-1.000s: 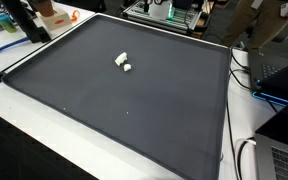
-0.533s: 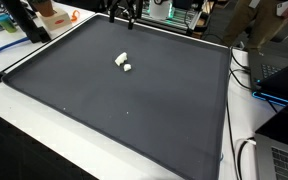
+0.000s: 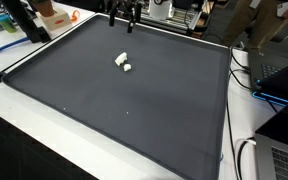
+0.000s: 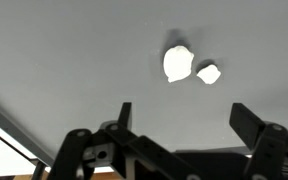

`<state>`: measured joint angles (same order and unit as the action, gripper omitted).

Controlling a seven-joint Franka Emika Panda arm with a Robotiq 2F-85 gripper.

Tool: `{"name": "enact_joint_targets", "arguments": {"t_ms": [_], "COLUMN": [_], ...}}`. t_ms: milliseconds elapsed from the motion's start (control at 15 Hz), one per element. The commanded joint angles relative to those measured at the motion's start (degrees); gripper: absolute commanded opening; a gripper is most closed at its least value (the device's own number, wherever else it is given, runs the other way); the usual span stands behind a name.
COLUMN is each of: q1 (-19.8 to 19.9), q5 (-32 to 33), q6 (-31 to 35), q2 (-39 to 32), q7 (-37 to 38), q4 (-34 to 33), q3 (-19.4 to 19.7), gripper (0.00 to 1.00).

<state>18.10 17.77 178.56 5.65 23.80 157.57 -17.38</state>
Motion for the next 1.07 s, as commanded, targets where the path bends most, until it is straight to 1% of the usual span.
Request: {"name": "enact_joint_targets", "arguments": {"t_ms": [0,267,467,533,600,733,1000], "q1": [3.05,5.65,8.8,9.79,7.14,8.47,8.88], "q5": [4.66,10.17,15.4,17.07,13.5,15.11,15.17], "q6": [0.35,-0.45,-0.38,-1.62,-0.12,-0.25,-0.29], "q2": [-0.05,0.42,1.61,2.2,0.58,1.05,1.18], "q7": [5.04,11.37,19.0,21.24,16.56,18.94,19.08], "q4": [-0.07,-0.17,-0.25,-0.35,-0.47,-0.52,-0.53], "q3": [-2.84,-6.18,-9.17,-10.17,-7.88,-9.04,-9.35], "gripper": [1.0,1.0,1.0,1.0,1.0,1.0,1.0]}}
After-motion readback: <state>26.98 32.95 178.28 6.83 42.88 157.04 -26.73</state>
